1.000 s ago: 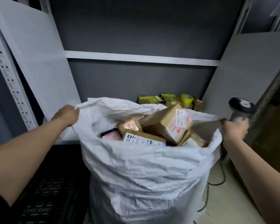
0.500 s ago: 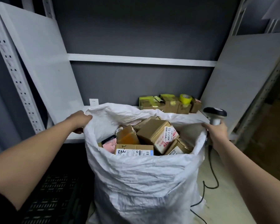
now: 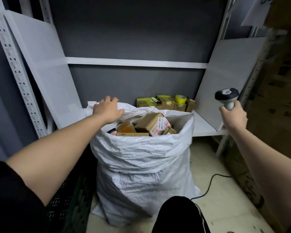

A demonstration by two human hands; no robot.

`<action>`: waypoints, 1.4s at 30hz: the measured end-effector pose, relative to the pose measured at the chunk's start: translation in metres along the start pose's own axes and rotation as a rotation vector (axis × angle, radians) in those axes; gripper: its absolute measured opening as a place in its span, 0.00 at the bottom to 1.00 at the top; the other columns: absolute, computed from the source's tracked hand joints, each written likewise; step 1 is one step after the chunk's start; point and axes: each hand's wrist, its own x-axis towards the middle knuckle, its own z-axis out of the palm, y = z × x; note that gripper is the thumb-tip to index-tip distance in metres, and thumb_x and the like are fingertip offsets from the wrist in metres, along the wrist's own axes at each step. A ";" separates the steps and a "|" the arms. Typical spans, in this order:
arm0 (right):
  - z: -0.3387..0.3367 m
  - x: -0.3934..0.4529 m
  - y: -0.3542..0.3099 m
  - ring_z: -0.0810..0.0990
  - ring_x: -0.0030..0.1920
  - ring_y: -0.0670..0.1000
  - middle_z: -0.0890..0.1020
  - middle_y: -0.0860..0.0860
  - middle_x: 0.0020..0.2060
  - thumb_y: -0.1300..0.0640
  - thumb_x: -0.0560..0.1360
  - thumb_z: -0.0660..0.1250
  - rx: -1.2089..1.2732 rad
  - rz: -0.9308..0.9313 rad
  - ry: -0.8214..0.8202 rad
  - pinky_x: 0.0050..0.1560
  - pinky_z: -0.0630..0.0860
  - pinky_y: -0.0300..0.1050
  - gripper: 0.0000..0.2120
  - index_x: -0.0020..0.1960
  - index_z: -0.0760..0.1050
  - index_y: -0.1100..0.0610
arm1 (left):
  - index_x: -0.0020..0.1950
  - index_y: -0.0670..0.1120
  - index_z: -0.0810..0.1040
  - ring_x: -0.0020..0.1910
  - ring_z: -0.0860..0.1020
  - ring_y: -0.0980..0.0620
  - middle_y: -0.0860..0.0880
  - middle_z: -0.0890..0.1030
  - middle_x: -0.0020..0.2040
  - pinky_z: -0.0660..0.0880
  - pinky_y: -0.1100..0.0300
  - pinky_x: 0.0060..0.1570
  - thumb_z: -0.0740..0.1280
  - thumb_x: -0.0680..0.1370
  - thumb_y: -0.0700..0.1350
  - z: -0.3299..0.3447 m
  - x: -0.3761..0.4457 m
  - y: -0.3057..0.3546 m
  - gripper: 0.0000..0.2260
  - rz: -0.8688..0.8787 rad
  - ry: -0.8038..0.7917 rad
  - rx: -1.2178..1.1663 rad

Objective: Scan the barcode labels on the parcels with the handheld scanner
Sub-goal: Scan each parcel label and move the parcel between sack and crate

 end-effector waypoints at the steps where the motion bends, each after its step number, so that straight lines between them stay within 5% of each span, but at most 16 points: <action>1: -0.006 0.001 -0.002 0.77 0.51 0.61 0.78 0.58 0.49 0.52 0.78 0.63 -0.062 -0.027 0.024 0.50 0.70 0.50 0.16 0.63 0.70 0.58 | 0.72 0.48 0.66 0.68 0.68 0.41 0.42 0.67 0.70 0.68 0.47 0.62 0.59 0.79 0.58 0.000 -0.001 0.006 0.24 0.037 0.012 0.008; 6: -0.011 0.027 0.002 0.78 0.54 0.65 0.79 0.62 0.55 0.52 0.78 0.63 -0.216 -0.120 0.113 0.48 0.71 0.52 0.16 0.61 0.69 0.59 | 0.72 0.48 0.66 0.67 0.69 0.41 0.42 0.68 0.69 0.69 0.47 0.61 0.60 0.79 0.57 0.007 0.020 0.035 0.24 0.142 0.078 -0.054; 14: 0.057 0.097 0.029 0.79 0.55 0.61 0.79 0.59 0.57 0.53 0.77 0.66 -0.034 0.082 0.039 0.57 0.75 0.55 0.21 0.67 0.66 0.57 | 0.68 0.49 0.70 0.64 0.72 0.44 0.46 0.72 0.66 0.71 0.50 0.57 0.60 0.80 0.55 0.058 0.102 0.090 0.19 0.343 0.091 -0.151; 16: 0.073 0.111 0.035 0.78 0.51 0.57 0.77 0.58 0.55 0.56 0.77 0.67 0.039 0.147 0.024 0.52 0.74 0.52 0.23 0.68 0.63 0.59 | 0.68 0.49 0.70 0.64 0.73 0.44 0.46 0.72 0.65 0.72 0.50 0.56 0.61 0.79 0.54 0.067 0.119 0.094 0.19 0.362 0.083 -0.165; 19: 0.092 0.130 0.042 0.77 0.47 0.56 0.74 0.58 0.52 0.59 0.76 0.67 0.075 0.204 -0.024 0.47 0.73 0.48 0.23 0.66 0.61 0.60 | 0.68 0.50 0.70 0.64 0.72 0.43 0.46 0.72 0.65 0.72 0.50 0.57 0.61 0.79 0.54 0.076 0.132 0.096 0.18 0.347 0.061 -0.208; 23: 0.107 0.160 0.039 0.78 0.50 0.58 0.75 0.59 0.53 0.59 0.78 0.65 0.018 0.169 -0.100 0.54 0.76 0.55 0.15 0.60 0.61 0.56 | 0.68 0.50 0.70 0.64 0.72 0.44 0.47 0.72 0.65 0.71 0.50 0.58 0.62 0.79 0.53 0.078 0.145 0.097 0.19 0.314 0.054 -0.222; 26: 0.114 0.180 0.031 0.79 0.53 0.60 0.77 0.59 0.55 0.53 0.80 0.62 -0.082 0.100 -0.155 0.57 0.77 0.60 0.17 0.66 0.64 0.56 | 0.67 0.49 0.70 0.64 0.72 0.44 0.47 0.72 0.65 0.71 0.49 0.60 0.63 0.78 0.53 0.075 0.150 0.098 0.18 0.293 0.073 -0.238; 34: 0.120 0.224 0.031 0.80 0.53 0.64 0.81 0.59 0.54 0.42 0.79 0.57 -0.173 -0.064 -0.277 0.54 0.78 0.63 0.14 0.57 0.63 0.51 | 0.67 0.49 0.70 0.59 0.75 0.46 0.47 0.74 0.63 0.72 0.51 0.57 0.63 0.79 0.52 0.058 0.137 0.115 0.18 0.182 0.115 -0.264; 39: 0.100 0.230 0.044 0.79 0.51 0.62 0.78 0.61 0.54 0.50 0.81 0.58 -0.022 -0.046 -0.373 0.51 0.78 0.60 0.11 0.56 0.59 0.54 | 0.67 0.48 0.71 0.60 0.75 0.45 0.47 0.77 0.62 0.72 0.52 0.56 0.63 0.79 0.53 0.053 0.113 0.157 0.18 0.051 0.099 -0.179; 42: 0.078 0.231 0.061 0.75 0.44 0.58 0.73 0.61 0.53 0.56 0.80 0.61 0.088 0.014 -0.450 0.36 0.74 0.50 0.14 0.58 0.57 0.58 | 0.67 0.49 0.70 0.60 0.75 0.44 0.46 0.78 0.61 0.73 0.52 0.54 0.62 0.78 0.54 0.048 0.095 0.199 0.18 -0.002 0.038 -0.082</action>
